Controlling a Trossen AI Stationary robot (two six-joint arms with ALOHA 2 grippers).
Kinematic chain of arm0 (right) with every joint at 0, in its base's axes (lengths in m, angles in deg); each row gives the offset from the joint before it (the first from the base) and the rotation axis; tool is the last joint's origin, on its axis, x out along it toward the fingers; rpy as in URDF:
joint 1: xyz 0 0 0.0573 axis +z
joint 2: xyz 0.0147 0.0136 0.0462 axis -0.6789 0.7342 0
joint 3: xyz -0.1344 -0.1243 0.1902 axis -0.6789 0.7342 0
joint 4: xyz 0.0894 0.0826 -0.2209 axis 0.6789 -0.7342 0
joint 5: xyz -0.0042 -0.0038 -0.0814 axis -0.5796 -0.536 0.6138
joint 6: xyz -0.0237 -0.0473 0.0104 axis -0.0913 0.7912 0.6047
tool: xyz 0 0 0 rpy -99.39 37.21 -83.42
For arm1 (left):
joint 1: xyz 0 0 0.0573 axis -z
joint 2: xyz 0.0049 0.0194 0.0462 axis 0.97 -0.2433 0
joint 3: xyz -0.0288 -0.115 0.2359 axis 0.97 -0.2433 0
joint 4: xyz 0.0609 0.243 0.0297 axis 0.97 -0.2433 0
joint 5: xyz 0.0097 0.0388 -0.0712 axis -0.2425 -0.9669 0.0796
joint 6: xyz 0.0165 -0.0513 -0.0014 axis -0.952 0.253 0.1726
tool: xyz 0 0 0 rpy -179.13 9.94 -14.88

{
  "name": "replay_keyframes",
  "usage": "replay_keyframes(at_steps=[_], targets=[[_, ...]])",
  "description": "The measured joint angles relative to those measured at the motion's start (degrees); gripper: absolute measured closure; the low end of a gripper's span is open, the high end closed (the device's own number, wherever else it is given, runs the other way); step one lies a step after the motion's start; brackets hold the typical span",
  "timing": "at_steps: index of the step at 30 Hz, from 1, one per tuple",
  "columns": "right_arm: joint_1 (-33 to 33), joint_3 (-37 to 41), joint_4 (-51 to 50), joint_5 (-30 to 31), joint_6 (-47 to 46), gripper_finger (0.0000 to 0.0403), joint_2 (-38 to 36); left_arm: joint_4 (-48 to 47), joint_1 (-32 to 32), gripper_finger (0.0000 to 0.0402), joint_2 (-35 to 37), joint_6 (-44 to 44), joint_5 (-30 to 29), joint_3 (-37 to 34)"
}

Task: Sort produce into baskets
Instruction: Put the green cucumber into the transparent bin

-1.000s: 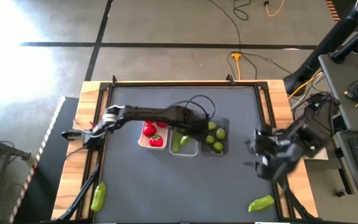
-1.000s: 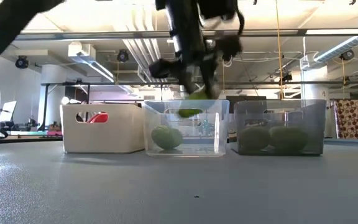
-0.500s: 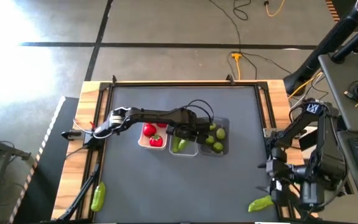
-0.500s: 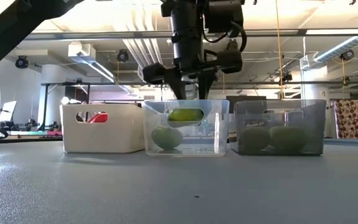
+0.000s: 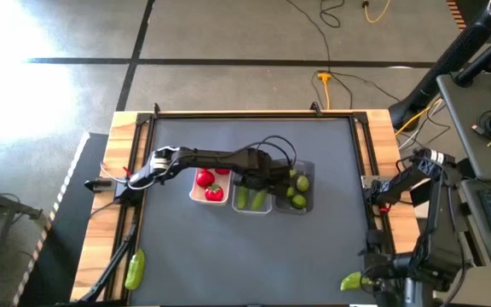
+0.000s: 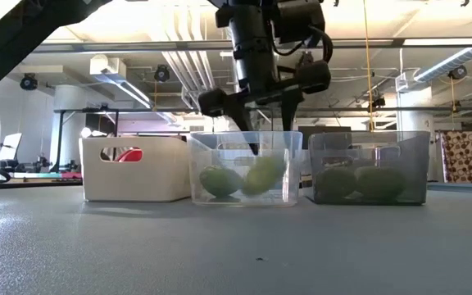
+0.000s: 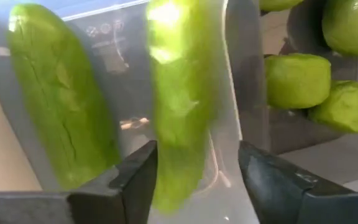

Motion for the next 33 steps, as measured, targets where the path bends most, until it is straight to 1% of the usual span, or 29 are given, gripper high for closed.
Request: replay_keyframes(at_steps=[4, 7, 9, 12, 16, 19, 22, 24, 26, 28, 33], targets=[[0.0, 0.0, 2.6, -0.3, 1.0, 0.0035, 2.2, -2.3, -0.3, 0.0172, 0.5, -1.3, -0.1, 2.1], [0.0, 0.0, 3.4, -2.4, 1.1, 0.0035, 3.7, -4.8, -0.3, 0.0167, 1.1, -2.8, -1.3, 3.5], [0.0, 0.0, 3.2, -4.9, 1.4, 0.0035, 5.2, -6.4, 0.4, 0.0169, 1.7, -4.7, -3.7, 5.1], [-0.1, 0.0, 3.6, -10.4, 4.5, 0.0035, 8.3, -9.2, 2.3, 0.017, 3.2, -9.6, -6.6, 9.3], [-1.8, 0.0, 4.3, -18.4, 7.5, 0.0035, 13.6, -15.7, 6.6, 0.0171, 4.0, -13.7, -13.0, 15.5], [-4.1, 0.0, 5.1, -20.5, 8.3, 0.0035, 16.2, -16.4, 10.9, 0.0171, 7.6, -14.7, -17.1, 12.5], [-6.0, 0.3, 5.2, -21.0, 10.9, 0.0035, 17.9, -19.5, 16.6, 0.0171, 11.4, -13.5, -20.0, 10.0], [-6.8, 1.4, 5.0, -22.3, 13.3, 0.0035, 18.7, -22.2, 20.8, 0.0171, 13.1, -10.8, -22.8, 8.4], [-7.3, 2.9, 5.5, -26.6, 14.4, 0.0035, 19.3, -24.6, 25.2, 0.0171, 14.9, -6.9, -25.4, 6.3], [-7.3, 4.7, 7.0, -29.4, 14.5, 0.0035, 19.6, -25.2, 29.6, 0.0171, 17.2, -2.8, -27.6, 3.9], [-7.0, 8.8, 12.3, -30.1, 13.6, 0.0035, 20.0, -25.2, 40.2, 0.0171, 23.3, 4.7, -34.1, -4.2]])
